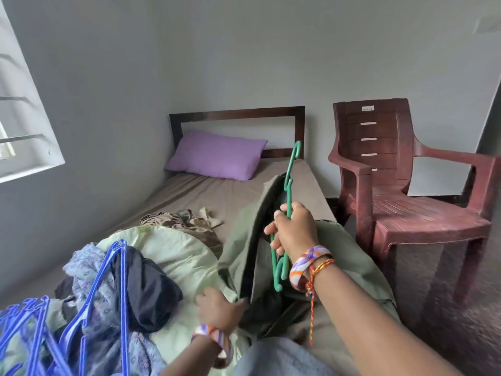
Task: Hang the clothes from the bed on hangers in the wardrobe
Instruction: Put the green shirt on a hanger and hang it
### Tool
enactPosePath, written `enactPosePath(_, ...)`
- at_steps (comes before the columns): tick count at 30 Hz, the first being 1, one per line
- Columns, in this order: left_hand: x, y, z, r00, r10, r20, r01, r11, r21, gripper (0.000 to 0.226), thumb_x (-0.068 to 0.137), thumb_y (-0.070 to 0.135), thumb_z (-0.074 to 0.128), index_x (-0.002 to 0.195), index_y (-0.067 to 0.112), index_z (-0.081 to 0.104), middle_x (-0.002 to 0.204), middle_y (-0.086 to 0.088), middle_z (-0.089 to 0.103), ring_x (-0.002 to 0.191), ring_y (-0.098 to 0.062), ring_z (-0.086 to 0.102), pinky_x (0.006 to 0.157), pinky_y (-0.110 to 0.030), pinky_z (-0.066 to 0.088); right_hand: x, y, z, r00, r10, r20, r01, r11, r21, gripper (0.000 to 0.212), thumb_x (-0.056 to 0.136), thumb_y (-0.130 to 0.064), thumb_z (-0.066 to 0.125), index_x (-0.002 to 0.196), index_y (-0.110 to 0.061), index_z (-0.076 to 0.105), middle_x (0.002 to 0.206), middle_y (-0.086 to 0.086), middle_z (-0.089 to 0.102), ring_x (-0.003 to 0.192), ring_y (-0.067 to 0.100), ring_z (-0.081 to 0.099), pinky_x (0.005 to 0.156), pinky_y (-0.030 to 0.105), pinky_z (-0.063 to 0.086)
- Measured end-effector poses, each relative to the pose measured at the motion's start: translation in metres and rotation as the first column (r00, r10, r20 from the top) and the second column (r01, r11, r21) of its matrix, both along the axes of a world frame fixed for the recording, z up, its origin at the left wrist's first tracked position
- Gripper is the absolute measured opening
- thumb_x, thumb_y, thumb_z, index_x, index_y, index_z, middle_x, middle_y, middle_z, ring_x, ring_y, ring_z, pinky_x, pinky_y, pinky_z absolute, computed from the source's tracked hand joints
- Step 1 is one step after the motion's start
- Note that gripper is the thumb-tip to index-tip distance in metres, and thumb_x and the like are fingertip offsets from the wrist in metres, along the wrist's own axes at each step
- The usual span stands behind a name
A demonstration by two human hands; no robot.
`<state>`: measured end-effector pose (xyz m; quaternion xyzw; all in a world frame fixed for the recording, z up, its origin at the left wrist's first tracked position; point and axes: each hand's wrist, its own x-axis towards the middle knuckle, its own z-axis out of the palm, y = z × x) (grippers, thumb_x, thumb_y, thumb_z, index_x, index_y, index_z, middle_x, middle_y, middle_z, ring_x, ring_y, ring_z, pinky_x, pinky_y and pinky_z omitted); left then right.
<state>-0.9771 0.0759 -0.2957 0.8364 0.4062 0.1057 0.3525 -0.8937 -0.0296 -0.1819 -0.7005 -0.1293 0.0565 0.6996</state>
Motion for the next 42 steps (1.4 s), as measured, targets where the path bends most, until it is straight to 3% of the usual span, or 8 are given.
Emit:
enactPosePath(8,0.003,-0.079,0.010,0.946,-0.239,0.219,0.284,0.936,-0.206,0.032,0.052,0.039,0.052,0.065,0.010,0.049,0.076,-0.018,0.066,0.073,-0.033,0.066,0.066,-0.045,0.056,0.021,-0.011,-0.046,0.983,-0.185,0.005,0.185,0.983,0.000,0.007,0.096,-0.011,0.043,0.102,-0.011,0.047,0.063,0.008,0.055,0.025,0.006,0.040,0.028,0.014,0.027)
enactPosePath(12,-0.004,-0.085,0.024,0.902,-0.326,0.284,0.366,0.925,-0.099,0.029,0.054,0.037,0.047,0.063,0.010,0.042,0.068,-0.018,0.063,0.062,-0.030,0.061,0.059,-0.039,0.049,0.024,-0.031,-0.074,0.939,-0.252,0.234,0.304,0.926,-0.223,0.018,0.093,-0.012,0.051,0.107,-0.002,0.054,0.095,0.023,0.067,0.082,0.033,0.063,0.070,0.032,0.046)
enactPosePath(15,0.000,-0.077,0.048,0.851,-0.338,0.402,0.408,0.908,-0.100,0.032,0.055,0.037,0.051,0.060,0.006,0.049,0.056,-0.018,0.059,0.051,-0.029,0.057,0.054,-0.040,0.053,0.019,-0.035,-0.080,0.946,-0.089,0.312,0.207,0.906,-0.369,0.024,0.092,-0.015,0.055,0.109,0.002,0.055,0.105,0.020,0.065,0.101,0.035,0.059,0.078,0.030,0.035)
enactPosePath(20,0.014,-0.002,0.089,0.833,-0.107,0.543,0.240,0.954,-0.180,0.015,0.081,0.006,0.058,0.093,-0.003,0.058,0.035,0.000,0.052,0.029,-0.015,0.049,0.036,-0.027,0.047,0.014,-0.045,-0.061,0.954,0.279,0.112,-0.222,0.905,-0.363,0.033,0.087,-0.046,0.058,0.075,-0.015,0.059,0.063,-0.011,0.059,0.067,0.007,0.053,0.068,0.023,0.038)
enactPosePath(26,0.023,0.057,0.111,0.919,-0.310,0.244,0.256,0.939,0.231,0.057,0.088,0.048,0.053,0.055,0.002,0.055,0.044,-0.002,0.055,0.054,-0.028,0.053,0.061,-0.037,0.049,-0.020,-0.037,-0.070,0.755,0.621,0.210,-0.281,0.596,-0.753,0.028,0.069,-0.043,0.077,0.088,-0.023,0.071,0.068,-0.009,0.065,0.066,0.002,0.059,0.069,0.020,0.048)
enactPosePath(31,0.064,0.015,0.117,0.823,-0.532,0.199,0.539,0.842,0.023,0.079,0.077,0.069,0.043,0.095,-0.004,0.063,0.080,-0.011,0.053,0.078,-0.023,0.058,0.068,-0.032,0.045,-0.044,-0.010,-0.073,0.631,0.706,0.321,-0.243,0.573,-0.783,0.015,0.080,-0.036,0.066,0.087,-0.023,0.068,0.069,-0.006,0.059,0.076,0.009,0.056,0.071,0.023,0.042)
enactPosePath(35,0.098,-0.009,0.119,0.872,-0.489,-0.010,0.482,0.856,0.188,0.065,0.077,0.069,0.052,0.060,0.007,0.051,0.064,-0.006,0.058,0.058,-0.020,0.055,0.058,-0.029,0.043,-0.051,-0.004,-0.074,0.593,0.715,0.370,-0.234,0.592,-0.771,0.012,0.084,-0.032,0.062,0.088,-0.021,0.064,0.087,0.001,0.066,0.086,0.023,0.057,0.072,0.027,0.039)
enactPosePath(42,0.113,-0.070,0.116,0.660,-0.660,-0.359,0.734,0.465,0.495,0.058,0.077,0.066,0.057,0.083,0.008,0.060,0.080,-0.003,0.059,0.077,-0.025,0.057,0.056,-0.026,0.044,-0.060,0.002,-0.069,0.594,0.680,0.430,-0.178,0.633,-0.754,0.023,0.090,-0.028,0.056,0.102,-0.010,0.065,0.111,0.013,0.063,0.105,0.034,0.052,0.082,0.034,0.037)
